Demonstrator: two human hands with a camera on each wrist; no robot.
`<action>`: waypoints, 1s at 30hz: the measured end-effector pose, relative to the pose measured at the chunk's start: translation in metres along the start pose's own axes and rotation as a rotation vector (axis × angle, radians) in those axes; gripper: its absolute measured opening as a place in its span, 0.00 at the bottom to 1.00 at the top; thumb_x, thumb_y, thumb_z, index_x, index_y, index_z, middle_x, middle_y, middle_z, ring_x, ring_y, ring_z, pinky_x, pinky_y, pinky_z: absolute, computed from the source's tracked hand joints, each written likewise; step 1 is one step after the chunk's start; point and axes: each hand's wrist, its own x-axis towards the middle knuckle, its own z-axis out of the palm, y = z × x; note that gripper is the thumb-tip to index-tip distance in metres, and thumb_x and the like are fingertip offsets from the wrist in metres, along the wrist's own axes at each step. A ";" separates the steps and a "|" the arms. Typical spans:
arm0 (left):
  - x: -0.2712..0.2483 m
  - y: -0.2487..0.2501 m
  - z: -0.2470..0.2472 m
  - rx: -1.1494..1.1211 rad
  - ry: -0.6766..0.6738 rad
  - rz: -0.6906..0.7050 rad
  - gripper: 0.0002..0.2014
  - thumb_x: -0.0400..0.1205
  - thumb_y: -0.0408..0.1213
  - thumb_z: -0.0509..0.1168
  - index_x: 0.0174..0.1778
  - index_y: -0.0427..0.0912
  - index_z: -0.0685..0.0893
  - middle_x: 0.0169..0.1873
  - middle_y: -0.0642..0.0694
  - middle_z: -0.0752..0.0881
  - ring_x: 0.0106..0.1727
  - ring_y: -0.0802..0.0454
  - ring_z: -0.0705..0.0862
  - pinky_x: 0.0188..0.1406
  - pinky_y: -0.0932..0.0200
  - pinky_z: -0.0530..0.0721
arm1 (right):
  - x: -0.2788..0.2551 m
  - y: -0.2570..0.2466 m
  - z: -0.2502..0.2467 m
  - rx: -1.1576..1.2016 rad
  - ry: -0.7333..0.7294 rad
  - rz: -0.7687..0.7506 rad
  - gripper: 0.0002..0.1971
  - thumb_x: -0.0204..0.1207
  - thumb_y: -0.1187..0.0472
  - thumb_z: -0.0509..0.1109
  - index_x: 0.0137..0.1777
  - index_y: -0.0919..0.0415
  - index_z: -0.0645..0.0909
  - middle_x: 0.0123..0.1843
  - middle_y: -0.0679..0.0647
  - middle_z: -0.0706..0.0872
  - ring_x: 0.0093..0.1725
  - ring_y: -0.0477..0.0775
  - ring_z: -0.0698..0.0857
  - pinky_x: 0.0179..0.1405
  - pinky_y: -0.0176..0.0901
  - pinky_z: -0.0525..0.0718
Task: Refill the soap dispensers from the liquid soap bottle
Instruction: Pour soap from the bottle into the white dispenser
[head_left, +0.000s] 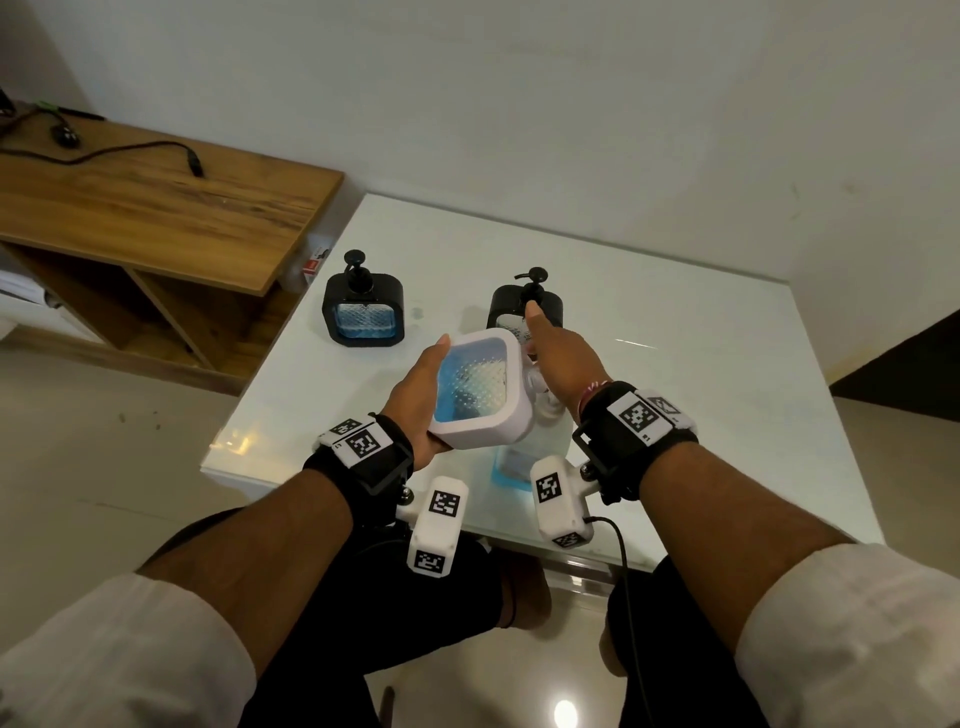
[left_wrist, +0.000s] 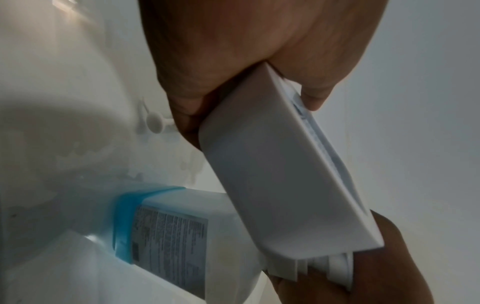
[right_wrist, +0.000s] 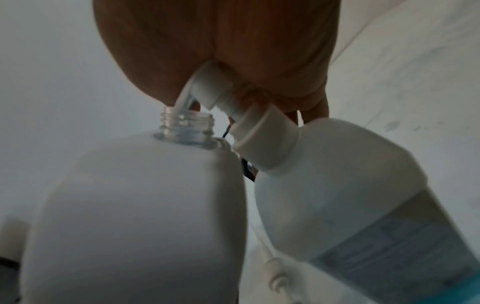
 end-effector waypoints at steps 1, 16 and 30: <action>0.000 0.000 0.000 0.007 0.000 0.002 0.32 0.77 0.71 0.67 0.75 0.59 0.82 0.67 0.43 0.89 0.66 0.38 0.88 0.55 0.38 0.89 | 0.000 0.001 0.000 0.025 0.011 0.038 0.32 0.87 0.39 0.46 0.72 0.63 0.77 0.68 0.65 0.82 0.62 0.64 0.80 0.63 0.50 0.74; -0.003 0.002 0.004 0.022 0.017 0.006 0.29 0.80 0.69 0.65 0.74 0.58 0.82 0.66 0.41 0.89 0.65 0.38 0.89 0.56 0.37 0.90 | -0.003 -0.001 0.001 -0.017 0.028 0.052 0.32 0.87 0.39 0.46 0.65 0.63 0.81 0.65 0.63 0.83 0.59 0.59 0.79 0.59 0.46 0.69; -0.002 0.002 0.004 0.022 0.004 0.004 0.33 0.75 0.70 0.69 0.74 0.58 0.83 0.67 0.41 0.89 0.65 0.37 0.89 0.58 0.36 0.89 | -0.001 0.001 0.001 -0.025 0.049 0.068 0.32 0.86 0.39 0.47 0.65 0.65 0.81 0.65 0.64 0.83 0.58 0.59 0.79 0.57 0.44 0.68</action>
